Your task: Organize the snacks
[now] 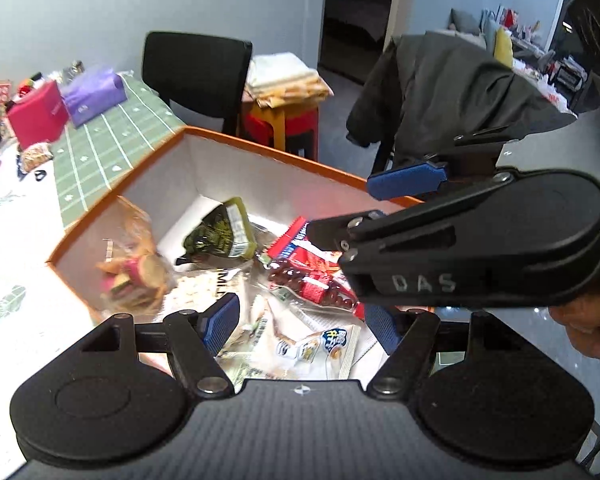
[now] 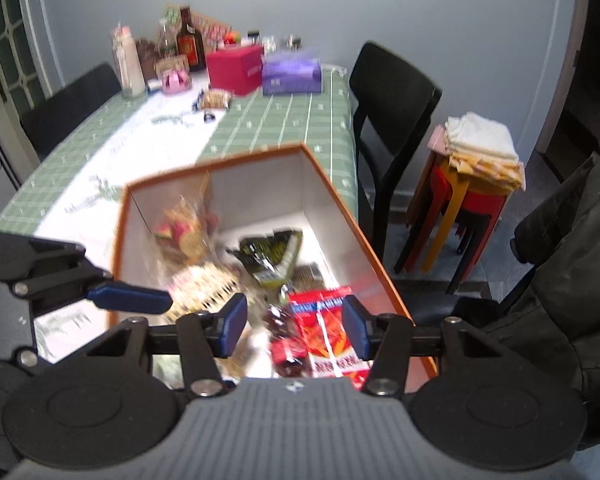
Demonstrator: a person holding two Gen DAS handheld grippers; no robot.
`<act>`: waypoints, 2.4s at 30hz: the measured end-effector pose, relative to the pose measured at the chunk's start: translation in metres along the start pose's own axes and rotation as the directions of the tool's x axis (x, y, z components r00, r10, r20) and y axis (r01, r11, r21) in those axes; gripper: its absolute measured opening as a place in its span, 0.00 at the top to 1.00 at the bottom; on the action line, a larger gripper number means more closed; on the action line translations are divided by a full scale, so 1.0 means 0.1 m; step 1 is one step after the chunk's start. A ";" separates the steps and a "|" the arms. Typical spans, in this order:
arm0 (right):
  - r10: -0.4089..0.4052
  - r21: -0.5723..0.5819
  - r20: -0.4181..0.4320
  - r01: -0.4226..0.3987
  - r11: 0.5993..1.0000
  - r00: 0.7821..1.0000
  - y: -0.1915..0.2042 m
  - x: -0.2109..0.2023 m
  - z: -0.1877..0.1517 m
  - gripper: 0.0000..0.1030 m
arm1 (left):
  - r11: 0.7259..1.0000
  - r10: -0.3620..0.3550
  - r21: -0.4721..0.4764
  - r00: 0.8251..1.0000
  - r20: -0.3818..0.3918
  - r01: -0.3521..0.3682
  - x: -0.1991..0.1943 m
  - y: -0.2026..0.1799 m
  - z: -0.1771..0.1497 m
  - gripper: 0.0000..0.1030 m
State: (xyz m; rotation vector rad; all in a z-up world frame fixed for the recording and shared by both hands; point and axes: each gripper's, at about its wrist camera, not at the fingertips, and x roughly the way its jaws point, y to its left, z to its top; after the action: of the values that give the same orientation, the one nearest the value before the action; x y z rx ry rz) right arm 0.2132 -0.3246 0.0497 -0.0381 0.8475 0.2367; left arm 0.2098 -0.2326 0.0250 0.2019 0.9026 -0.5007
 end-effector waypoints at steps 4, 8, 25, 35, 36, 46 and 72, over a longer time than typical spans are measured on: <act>-0.035 0.032 0.108 0.032 0.999 0.994 0.16 -0.27 -0.01 0.31 | 0.999 0.034 -0.022 0.998 0.050 -0.033 -0.26 0.09 -0.07 0.16; -0.111 0.092 0.243 0.091 0.992 0.964 0.30 -0.54 -0.09 0.20 | 0.992 0.093 -0.092 0.987 0.133 -0.081 -0.52 0.20 -0.18 0.13; -0.322 0.307 0.303 0.228 0.924 0.897 0.73 -1.07 -0.76 0.03 | 0.960 0.257 -0.169 0.943 0.210 -0.224 -0.89 0.19 -0.71 0.07; -0.361 0.317 0.120 0.309 0.897 0.925 0.79 -0.91 -0.99 0.03 | 0.949 0.249 -0.232 0.960 0.131 -0.214 -0.76 0.26 -0.83 0.06; -0.358 0.315 0.116 0.307 0.898 0.927 0.79 -0.90 -0.99 0.03 | 0.950 0.249 -0.224 0.960 0.126 -0.217 -0.75 0.26 -0.84 0.06; -0.346 0.317 0.053 0.313 0.895 0.937 0.82 -0.78 -1.00 0.03 | 0.942 0.267 -0.231 0.961 0.073 -0.244 -0.66 0.29 -0.87 0.07; -0.347 0.315 0.046 0.316 0.895 0.937 0.82 -0.77 -0.99 0.03 | 0.942 0.274 -0.220 0.959 0.074 -0.252 -0.65 0.27 -0.85 0.07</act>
State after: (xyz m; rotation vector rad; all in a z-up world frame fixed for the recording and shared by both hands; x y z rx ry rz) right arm 0.0724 -0.2726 0.0464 0.1166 0.7547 -0.2151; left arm 0.1302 -0.1560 0.0232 0.1021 0.8059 -0.1637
